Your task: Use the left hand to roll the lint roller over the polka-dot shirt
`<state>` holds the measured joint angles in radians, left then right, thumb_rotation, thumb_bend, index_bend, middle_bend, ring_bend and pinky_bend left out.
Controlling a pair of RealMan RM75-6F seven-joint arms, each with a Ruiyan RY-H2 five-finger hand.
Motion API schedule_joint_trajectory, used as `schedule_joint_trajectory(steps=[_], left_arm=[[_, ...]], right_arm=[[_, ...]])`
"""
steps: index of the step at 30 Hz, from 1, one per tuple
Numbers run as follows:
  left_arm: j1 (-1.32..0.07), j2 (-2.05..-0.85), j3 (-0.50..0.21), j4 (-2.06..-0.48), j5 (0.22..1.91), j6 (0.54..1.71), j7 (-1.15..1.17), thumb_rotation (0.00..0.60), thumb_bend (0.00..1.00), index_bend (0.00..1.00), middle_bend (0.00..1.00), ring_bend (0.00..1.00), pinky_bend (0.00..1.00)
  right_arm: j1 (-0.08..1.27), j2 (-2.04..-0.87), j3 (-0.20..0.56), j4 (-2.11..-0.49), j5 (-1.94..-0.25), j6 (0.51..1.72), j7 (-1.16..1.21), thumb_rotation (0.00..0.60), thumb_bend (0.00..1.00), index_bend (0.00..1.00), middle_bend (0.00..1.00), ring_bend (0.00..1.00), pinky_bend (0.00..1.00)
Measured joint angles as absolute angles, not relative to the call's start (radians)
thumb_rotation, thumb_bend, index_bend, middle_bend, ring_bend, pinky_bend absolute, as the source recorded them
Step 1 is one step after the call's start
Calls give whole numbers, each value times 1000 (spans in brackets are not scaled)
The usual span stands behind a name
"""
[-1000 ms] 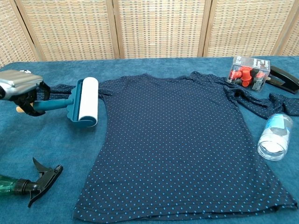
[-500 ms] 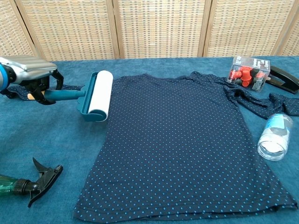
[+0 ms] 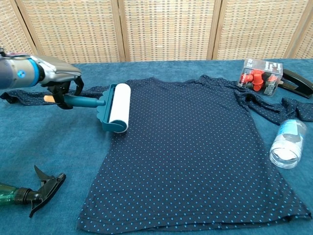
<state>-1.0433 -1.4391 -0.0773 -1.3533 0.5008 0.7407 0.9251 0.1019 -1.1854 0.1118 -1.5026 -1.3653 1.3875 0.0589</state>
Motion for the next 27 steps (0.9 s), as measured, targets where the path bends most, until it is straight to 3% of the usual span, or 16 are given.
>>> schedule_joint_trajectory(steps=[13,27], left_arm=[[-1239,-1487,13,-1366,237,762,1096,600,577,812,916,769,727],[-1367,-1580,22,-1351,98,815,1195,600,579,811,917,769,727]], right_arm=[[107,-1187,114,-1481,-1356,1367,84,600,80,0,0,0,0],[112,-1182,112,-1475,-1359,1347,123,600,79,0,0,0,0]])
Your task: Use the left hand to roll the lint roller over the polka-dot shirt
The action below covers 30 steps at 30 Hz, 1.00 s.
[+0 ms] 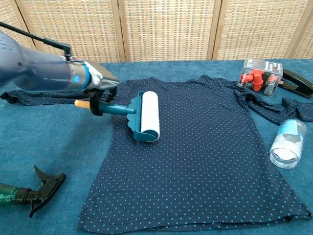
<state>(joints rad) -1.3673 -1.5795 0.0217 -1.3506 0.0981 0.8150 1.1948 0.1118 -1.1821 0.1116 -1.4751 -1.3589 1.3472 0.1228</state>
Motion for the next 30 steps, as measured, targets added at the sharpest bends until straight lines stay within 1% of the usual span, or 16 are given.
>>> schedule_joint_trajectory(steps=[9,17,21,30], left_arm=[[-1461,-1688,-18,-1283,-33,848,1288,600,580,811,916,769,727],[-1530,-1782,-71,-1195,-152,858,1390,600,581,811,916,769,728],[-1537,-1789,-85,-1193,-170,867,1417,600,581,811,917,769,727],[-1494,-1733,-69,-1249,-145,887,1408,600,582,811,916,769,727]], right_arm=[[115,-1177,107,-1474,-1365,1333,156,600,80,0,0,0,0],[116,-1172,104,-1471,-1367,1326,176,600,79,0,0,0,0],[115,-1172,103,-1471,-1369,1328,174,600,79,0,0,0,0],[114,-1173,101,-1478,-1373,1336,159,600,80,0,0,0,0]])
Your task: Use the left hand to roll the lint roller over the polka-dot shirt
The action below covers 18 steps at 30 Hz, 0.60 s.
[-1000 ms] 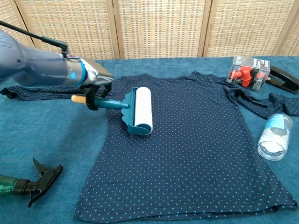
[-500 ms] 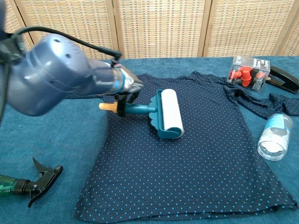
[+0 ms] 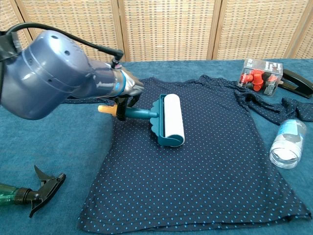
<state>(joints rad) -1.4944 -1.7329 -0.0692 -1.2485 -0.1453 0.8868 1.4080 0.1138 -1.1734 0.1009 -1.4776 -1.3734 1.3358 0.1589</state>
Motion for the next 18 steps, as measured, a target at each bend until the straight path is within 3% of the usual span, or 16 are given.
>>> schedule_joint_trajectory(steps=[18], left_arm=[[-1294,-1542,51,-1324,-13,857,1245,600,582,809,917,769,727]], right_arm=[[112,-1178,74,-1528,-1422,1358,93,600,79,0,0,0,0]])
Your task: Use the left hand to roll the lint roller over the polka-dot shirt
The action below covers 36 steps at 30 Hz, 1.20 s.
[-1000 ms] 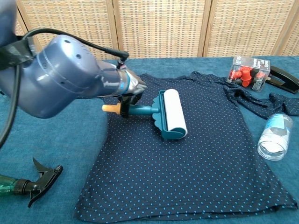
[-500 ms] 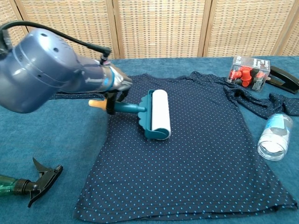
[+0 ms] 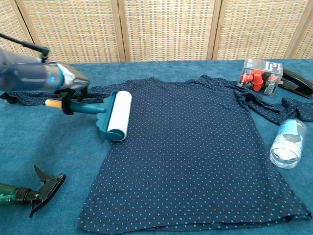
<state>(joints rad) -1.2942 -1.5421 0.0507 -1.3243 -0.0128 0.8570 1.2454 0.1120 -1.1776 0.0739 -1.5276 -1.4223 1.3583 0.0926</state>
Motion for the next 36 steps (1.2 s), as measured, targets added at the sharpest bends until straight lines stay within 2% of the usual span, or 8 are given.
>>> schedule_joint_trajectory(steps=[7,17,27,36], left_arm=[[-1255,-1525,76,-1305,32,825,1199,600,582,808,917,769,727],[-1300,-1570,51,-1298,14,841,1233,600,583,808,916,769,727],[-1376,-1642,2,-1289,-51,871,1308,600,584,808,916,769,727],[-1455,-1718,-74,-1270,-133,922,1389,600,584,808,917,769,727]], right_arm=[[112,-1179,70,-1533,-1425,1358,84,600,79,0,0,0,0],[114,-1177,72,-1524,-1415,1351,94,600,79,0,0,0,0],[115,-1176,75,-1515,-1403,1343,107,600,79,0,0,0,0],[120,-1179,77,-1503,-1395,1330,118,600,80,0,0,0,0]])
